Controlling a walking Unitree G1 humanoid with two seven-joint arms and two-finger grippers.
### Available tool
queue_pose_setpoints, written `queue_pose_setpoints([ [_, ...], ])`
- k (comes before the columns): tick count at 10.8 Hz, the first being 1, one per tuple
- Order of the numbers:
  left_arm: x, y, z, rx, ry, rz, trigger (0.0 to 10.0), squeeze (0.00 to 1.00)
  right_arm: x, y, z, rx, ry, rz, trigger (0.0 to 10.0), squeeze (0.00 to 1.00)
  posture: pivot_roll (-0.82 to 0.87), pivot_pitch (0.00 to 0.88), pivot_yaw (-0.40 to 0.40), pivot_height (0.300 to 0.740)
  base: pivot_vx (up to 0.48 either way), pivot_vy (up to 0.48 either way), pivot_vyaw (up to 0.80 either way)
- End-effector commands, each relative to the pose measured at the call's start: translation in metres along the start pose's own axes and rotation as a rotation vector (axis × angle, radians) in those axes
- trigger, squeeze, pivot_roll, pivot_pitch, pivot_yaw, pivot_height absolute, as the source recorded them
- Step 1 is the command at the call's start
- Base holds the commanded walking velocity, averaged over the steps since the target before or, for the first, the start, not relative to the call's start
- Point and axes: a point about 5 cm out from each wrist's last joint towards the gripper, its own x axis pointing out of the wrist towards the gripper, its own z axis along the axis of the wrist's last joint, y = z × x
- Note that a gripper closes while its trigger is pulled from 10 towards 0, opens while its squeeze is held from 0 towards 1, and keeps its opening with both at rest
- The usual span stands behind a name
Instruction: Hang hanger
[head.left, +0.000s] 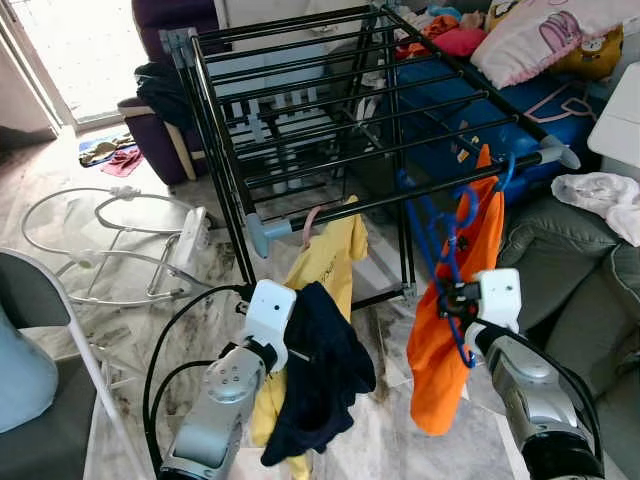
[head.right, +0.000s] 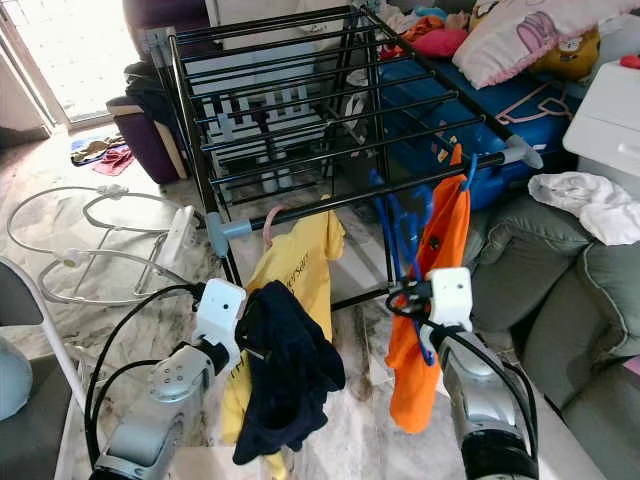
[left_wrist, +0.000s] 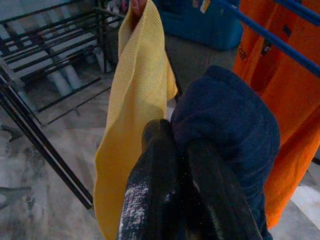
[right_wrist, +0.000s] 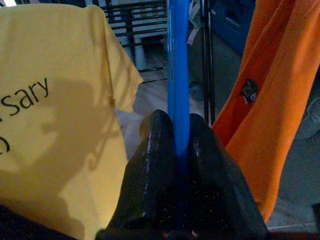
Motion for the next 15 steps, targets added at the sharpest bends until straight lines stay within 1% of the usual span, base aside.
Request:
queue_pose_setpoints([
  [1,0.0,0.003,0.004,0.002,-0.011,0.004,10.0,0.0,0.002,0.004,0.009,-0.001,-0.026,-0.003,10.0,0.0,-0.16,0.0,0.062,0.74,0.0,0.0,0.0],
  [4,0.002,0.001,0.006,0.01,-0.015,-0.005,10.0,0.0,0.006,0.007,0.014,0.007,-0.023,0.001,10.0,0.0,-0.16,0.0,0.06,0.74,-0.326,0.0,0.0],
  [5,0.002,-0.001,0.005,0.011,-0.006,-0.015,10.0,0.0,0.008,0.008,0.016,0.06,-0.021,-0.01,10.0,0.0,-0.16,0.0,0.06,0.74,-0.412,0.0,0.0],
  [7,0.002,-0.005,0.004,0.011,-0.003,-0.034,10.0,0.0,0.01,0.008,0.018,0.059,-0.022,-0.011,10.0,0.0,-0.16,0.0,0.062,0.74,-0.422,0.0,0.0],
  [9,0.003,-0.004,0.003,0.019,0.001,-0.03,10.0,0.0,0.01,0.009,0.018,0.074,-0.013,-0.012,10.0,0.0,-0.16,0.0,0.058,0.74,-0.42,0.0,0.0],
  [13,0.004,-0.002,0.005,0.03,-0.003,-0.022,10.0,0.0,0.013,0.011,0.02,0.07,-0.015,-0.004,10.0,0.0,-0.15,0.0,0.058,0.74,-0.419,0.0,0.0],
  [15,0.004,0.002,0.005,0.054,-0.003,-0.001,10.0,0.0,0.014,0.014,0.02,0.075,-0.012,0.008,10.0,0.0,-0.14,0.0,0.061,0.74,-0.338,0.0,0.0],
])
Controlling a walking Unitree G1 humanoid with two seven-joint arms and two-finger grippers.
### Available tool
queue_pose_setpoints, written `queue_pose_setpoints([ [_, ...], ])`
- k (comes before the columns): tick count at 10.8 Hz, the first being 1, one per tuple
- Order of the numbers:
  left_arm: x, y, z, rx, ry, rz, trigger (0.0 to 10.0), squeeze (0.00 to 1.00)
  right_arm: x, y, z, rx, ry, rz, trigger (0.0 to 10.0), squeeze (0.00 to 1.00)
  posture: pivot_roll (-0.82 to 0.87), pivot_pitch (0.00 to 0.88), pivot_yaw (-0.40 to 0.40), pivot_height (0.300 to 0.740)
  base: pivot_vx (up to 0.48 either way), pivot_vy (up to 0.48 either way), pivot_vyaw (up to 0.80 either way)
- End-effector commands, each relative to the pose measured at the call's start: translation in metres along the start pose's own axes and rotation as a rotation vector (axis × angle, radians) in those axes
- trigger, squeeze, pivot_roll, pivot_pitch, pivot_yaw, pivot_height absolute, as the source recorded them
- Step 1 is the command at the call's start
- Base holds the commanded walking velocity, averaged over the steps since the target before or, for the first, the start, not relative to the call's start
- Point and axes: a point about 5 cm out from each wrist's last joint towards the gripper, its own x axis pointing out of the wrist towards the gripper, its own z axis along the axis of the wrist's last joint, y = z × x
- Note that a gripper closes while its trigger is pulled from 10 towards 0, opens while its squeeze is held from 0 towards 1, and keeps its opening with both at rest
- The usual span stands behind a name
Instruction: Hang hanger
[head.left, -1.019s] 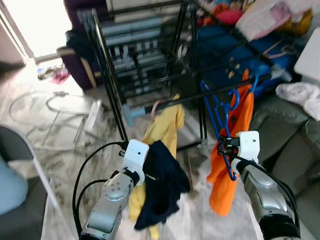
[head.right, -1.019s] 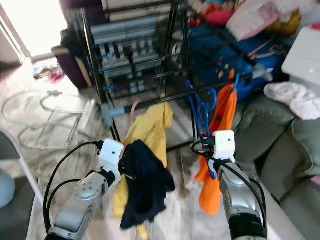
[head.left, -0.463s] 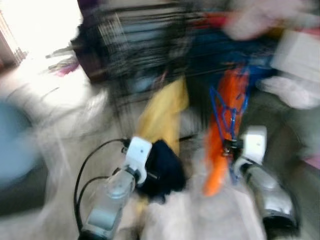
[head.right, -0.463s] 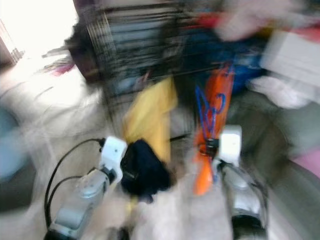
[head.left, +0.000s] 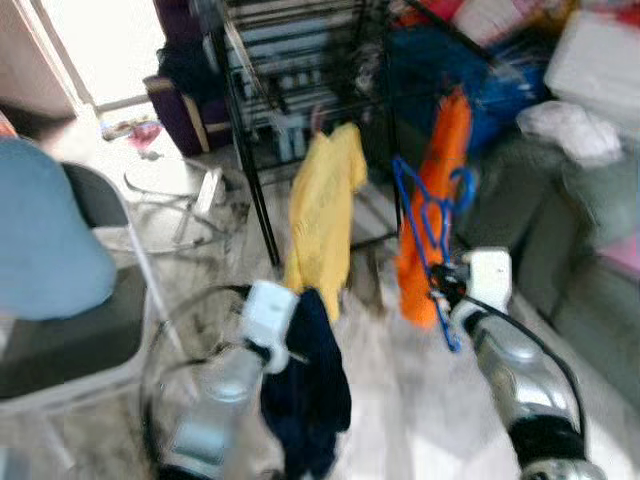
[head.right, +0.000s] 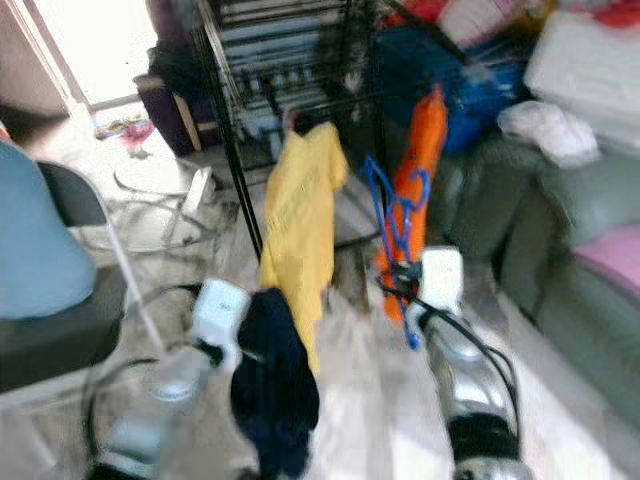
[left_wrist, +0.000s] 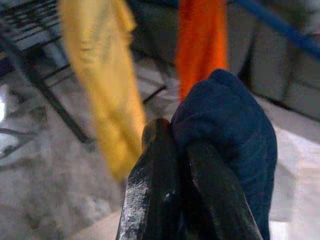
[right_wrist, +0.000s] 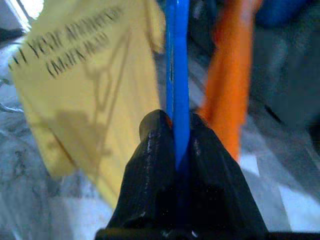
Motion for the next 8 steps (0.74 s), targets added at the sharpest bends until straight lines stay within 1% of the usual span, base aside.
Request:
queue_pose_setpoints([
  [1,-0.001,0.016,0.011,0.04,-0.041,0.067,10.0,0.0,0.004,0.009,0.008,-0.009,-0.026,0.043,10.0,0.0,-0.14,0.0,0.066,0.74,0.0,0.0,0.0],
  [2,-0.007,0.034,0.02,0.05,-0.081,0.127,10.0,0.0,0.01,0.018,0.013,-0.047,-0.029,0.084,10.0,0.0,-0.12,0.0,0.07,0.74,0.0,0.0,0.0],
  [3,-0.012,0.049,0.023,0.054,-0.09,0.154,10.0,0.0,0.017,0.024,0.016,-0.103,-0.006,0.098,10.0,0.0,-0.1,0.0,0.083,0.74,0.0,0.0,0.0],
  [4,-0.019,0.065,0.025,0.077,-0.092,0.174,10.0,0.0,0.027,0.039,0.021,-0.235,0.036,0.165,10.0,0.0,-0.09,0.0,0.091,0.74,0.0,0.0,0.0],
  [5,-0.022,0.075,0.031,0.18,-0.101,0.154,10.0,0.0,0.036,0.06,0.03,-0.345,0.048,0.264,10.0,0.0,-0.06,0.0,0.099,0.74,0.0,0.0,0.0],
  [6,-0.022,0.076,0.031,0.148,-0.106,0.172,10.0,0.0,0.038,0.063,0.027,-0.346,0.065,0.278,10.0,0.0,-0.06,0.0,0.108,0.74,0.0,0.0,0.0],
  [7,-0.025,0.072,0.032,0.086,-0.127,0.204,10.0,0.0,0.037,0.066,0.023,-0.329,0.077,0.303,10.0,0.0,-0.05,0.0,0.109,0.74,0.0,0.0,0.0],
  [8,-0.032,0.062,0.026,0.013,-0.133,0.226,10.0,0.0,0.032,0.069,0.014,-0.282,0.093,0.327,10.0,0.0,-0.05,0.0,0.102,0.74,0.0,0.0,0.0],
])
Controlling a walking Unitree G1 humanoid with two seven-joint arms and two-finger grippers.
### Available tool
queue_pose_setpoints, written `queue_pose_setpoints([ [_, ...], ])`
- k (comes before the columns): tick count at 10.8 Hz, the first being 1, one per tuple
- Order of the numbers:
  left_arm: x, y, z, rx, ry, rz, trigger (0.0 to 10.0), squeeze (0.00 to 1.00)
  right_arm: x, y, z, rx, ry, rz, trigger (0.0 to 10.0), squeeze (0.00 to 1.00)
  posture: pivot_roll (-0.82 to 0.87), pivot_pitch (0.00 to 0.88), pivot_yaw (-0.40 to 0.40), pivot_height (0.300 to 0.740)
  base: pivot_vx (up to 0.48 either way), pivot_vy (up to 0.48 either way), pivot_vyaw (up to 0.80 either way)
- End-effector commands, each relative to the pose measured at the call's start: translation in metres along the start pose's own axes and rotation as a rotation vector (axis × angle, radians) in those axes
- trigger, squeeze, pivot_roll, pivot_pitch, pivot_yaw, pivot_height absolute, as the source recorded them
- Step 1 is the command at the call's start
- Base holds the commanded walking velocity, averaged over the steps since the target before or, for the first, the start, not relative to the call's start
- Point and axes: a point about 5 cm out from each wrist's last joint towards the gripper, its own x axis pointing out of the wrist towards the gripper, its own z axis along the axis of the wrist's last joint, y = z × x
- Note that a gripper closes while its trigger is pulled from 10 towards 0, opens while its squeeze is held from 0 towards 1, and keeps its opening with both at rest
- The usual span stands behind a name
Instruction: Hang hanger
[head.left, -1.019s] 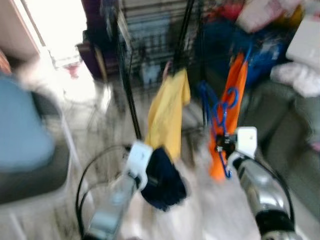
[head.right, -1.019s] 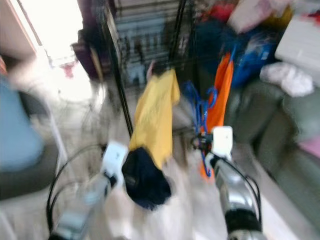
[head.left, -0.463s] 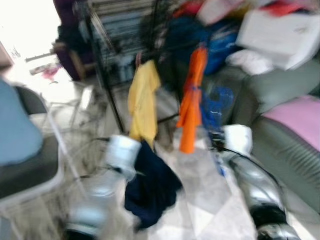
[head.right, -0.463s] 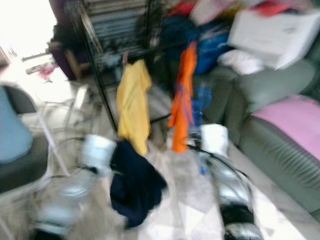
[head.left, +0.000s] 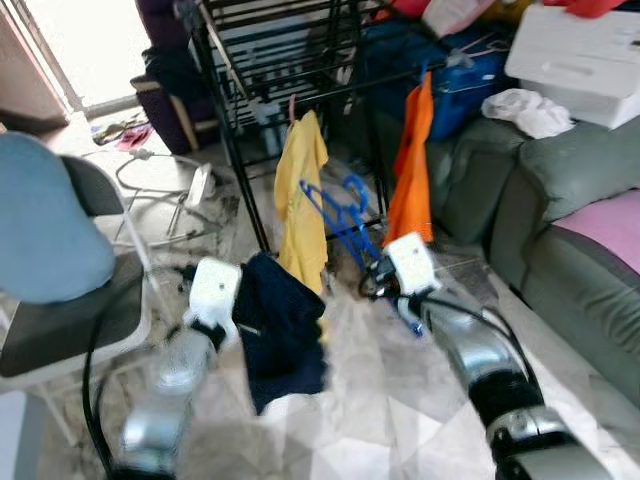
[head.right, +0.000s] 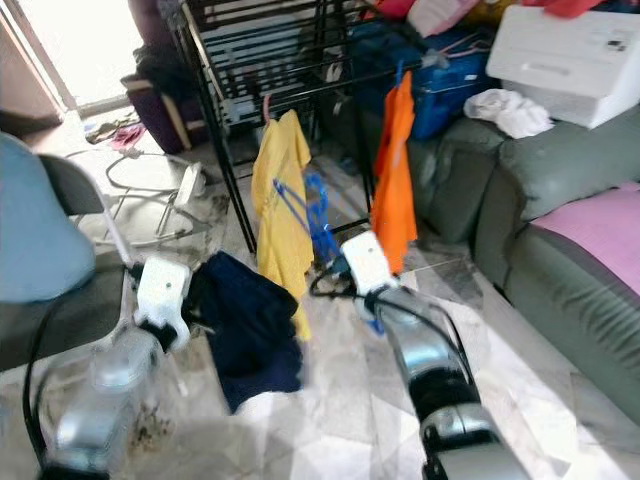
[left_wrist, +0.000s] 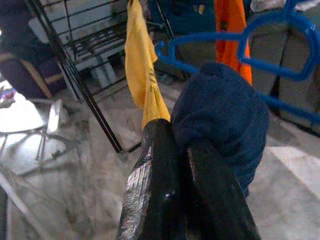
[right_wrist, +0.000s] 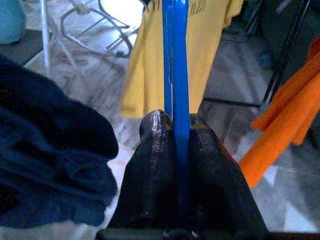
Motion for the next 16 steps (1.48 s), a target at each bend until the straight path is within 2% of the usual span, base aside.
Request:
queue_pose_setpoints([
  [1,-0.007,0.003,0.0,-0.046,-0.008,0.048,10.0,0.0,-0.001,0.008,0.0,0.061,-0.017,0.013,10.0,0.0,-0.05,0.0,0.091,0.74,0.0,-0.281,0.0],
  [2,-0.014,0.001,-0.007,-0.056,-0.003,0.098,10.0,0.0,-0.003,0.017,-0.009,0.168,-0.008,-0.004,10.0,0.0,-0.05,0.0,0.081,0.74,0.0,-0.326,0.0],
  [3,-0.016,0.002,-0.009,-0.09,0.01,0.137,10.0,0.0,-0.004,0.023,-0.016,0.217,-0.003,-0.034,10.0,0.0,-0.04,0.0,0.078,0.74,0.0,-0.364,0.0],
  [4,-0.015,0.004,-0.008,-0.083,0.004,0.164,10.0,0.0,-0.006,0.025,-0.021,0.32,-0.008,-0.085,10.0,0.0,-0.04,0.0,0.079,0.74,0.0,-0.368,0.0],
  [6,-0.007,0.006,-0.006,-0.119,0.008,0.186,10.0,0.0,-0.011,0.021,-0.024,0.347,-0.006,-0.127,10.0,0.0,-0.06,0.0,0.089,0.74,0.0,-0.386,0.0],
  [7,-0.004,0.004,-0.004,-0.122,0.003,0.18,10.0,0.0,-0.011,0.02,-0.021,0.287,-0.003,-0.12,10.0,0.0,-0.06,0.0,0.089,0.74,0.0,-0.386,0.0],
  [8,-0.001,0.003,-0.003,-0.121,0.003,0.177,10.0,0.0,-0.013,0.012,-0.014,0.194,-0.044,-0.172,10.0,0.0,-0.07,0.0,0.088,0.74,0.0,-0.386,0.0],
  [9,-0.001,0.003,-0.005,-0.122,0.014,0.184,10.0,0.0,-0.014,0.008,-0.012,0.174,-0.064,-0.174,10.0,0.0,-0.07,0.0,0.086,0.74,0.0,-0.382,0.0],
  [10,0.0,0.003,-0.008,-0.12,0.026,0.186,10.0,0.0,-0.013,0.008,-0.01,0.211,-0.064,-0.135,10.0,0.0,-0.08,0.0,0.091,0.74,0.0,-0.39,0.0],
  [11,0.003,0.003,-0.012,-0.097,0.064,0.192,10.0,0.0,-0.012,0.008,-0.006,0.175,-0.068,-0.112,10.0,0.0,-0.09,0.0,0.095,0.74,0.0,-0.255,0.0],
  [12,0.009,0.007,-0.011,-0.065,0.07,0.236,10.0,0.0,-0.01,0.01,-0.003,0.194,-0.045,-0.088,10.0,0.0,-0.09,0.0,0.096,0.74,0.0,0.0,0.0],
  [13,0.013,0.012,-0.005,-0.073,0.053,0.251,10.0,0.0,-0.009,0.015,0.002,0.137,-0.07,-0.041,10.0,0.0,-0.09,0.0,0.089,0.74,0.0,0.0,0.0],
  [15,0.015,0.014,-0.001,-0.101,0.03,0.261,10.0,0.0,-0.006,0.02,0.01,0.193,-0.114,-0.022,10.0,0.0,-0.09,0.0,0.088,0.74,0.0,0.0,0.0],
  [16,0.013,0.013,-0.003,-0.106,0.033,0.26,10.0,0.0,-0.006,0.021,0.009,0.219,-0.116,-0.04,10.0,0.0,-0.08,0.0,0.088,0.74,0.0,0.0,0.8],
])
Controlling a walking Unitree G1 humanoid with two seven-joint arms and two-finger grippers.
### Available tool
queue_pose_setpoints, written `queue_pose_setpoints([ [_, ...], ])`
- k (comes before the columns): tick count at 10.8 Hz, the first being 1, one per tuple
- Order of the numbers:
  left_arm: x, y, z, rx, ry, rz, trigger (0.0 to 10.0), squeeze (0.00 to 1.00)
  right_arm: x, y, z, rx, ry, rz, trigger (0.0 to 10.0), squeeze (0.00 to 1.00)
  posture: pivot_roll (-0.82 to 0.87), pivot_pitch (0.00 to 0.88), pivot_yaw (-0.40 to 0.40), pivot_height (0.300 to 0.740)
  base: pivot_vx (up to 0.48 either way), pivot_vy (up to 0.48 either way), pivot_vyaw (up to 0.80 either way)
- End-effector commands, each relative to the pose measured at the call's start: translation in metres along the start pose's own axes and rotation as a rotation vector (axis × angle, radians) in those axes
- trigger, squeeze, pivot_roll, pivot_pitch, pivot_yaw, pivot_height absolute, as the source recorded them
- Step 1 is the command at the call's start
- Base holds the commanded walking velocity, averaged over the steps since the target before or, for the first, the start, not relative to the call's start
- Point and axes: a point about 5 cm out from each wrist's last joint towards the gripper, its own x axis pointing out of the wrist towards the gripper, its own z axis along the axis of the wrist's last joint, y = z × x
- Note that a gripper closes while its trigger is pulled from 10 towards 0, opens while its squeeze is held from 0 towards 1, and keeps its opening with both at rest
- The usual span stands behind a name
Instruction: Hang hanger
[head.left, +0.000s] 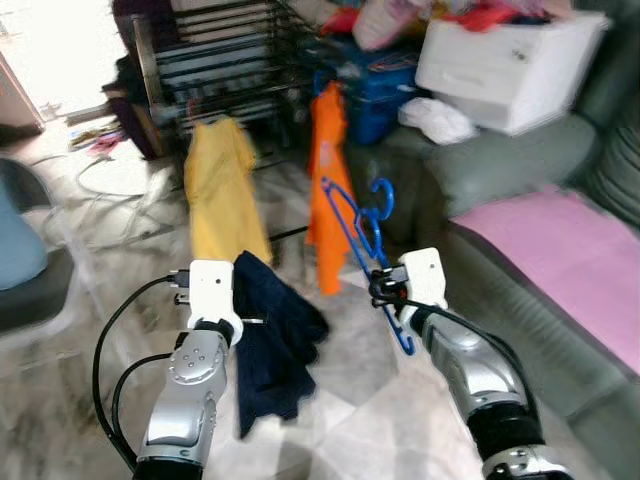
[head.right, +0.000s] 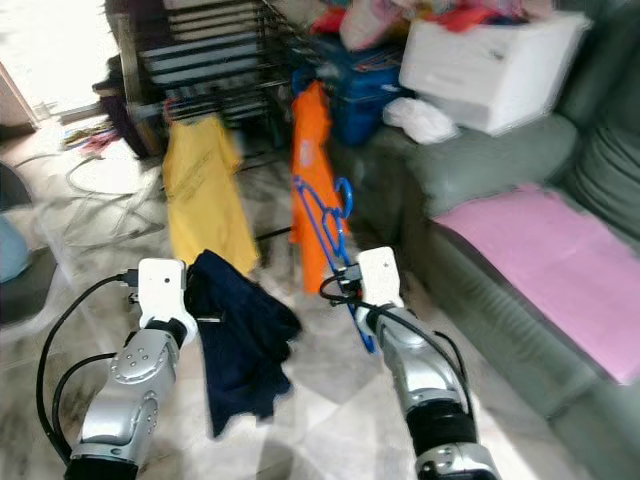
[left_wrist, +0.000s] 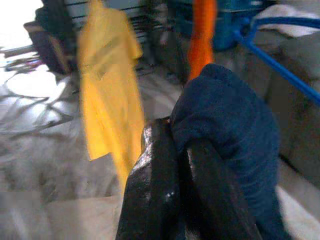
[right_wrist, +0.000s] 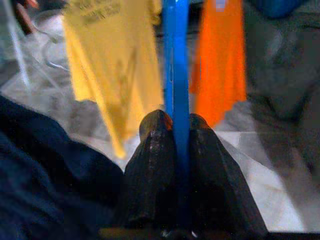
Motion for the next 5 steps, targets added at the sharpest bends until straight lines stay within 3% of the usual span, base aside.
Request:
queue_pose_setpoints([
  [1,-0.001,0.006,0.002,0.005,-0.017,0.027,10.0,0.0,0.0,0.001,0.005,0.026,-0.029,-0.015,10.0,0.0,-0.08,0.0,0.086,0.74,0.0,0.0,0.0],
  [2,-0.003,0.005,0.001,-0.002,-0.012,0.024,10.0,0.0,-0.001,-0.001,0.004,0.049,-0.021,-0.02,10.0,0.0,-0.08,0.0,0.086,0.74,0.0,0.0,0.0],
  [5,-0.007,0.0,0.0,0.001,0.005,-0.038,10.0,0.0,-0.006,-0.02,-0.006,0.101,0.028,-0.128,10.0,0.0,-0.09,0.0,0.102,0.74,-0.339,0.0,0.0],
])
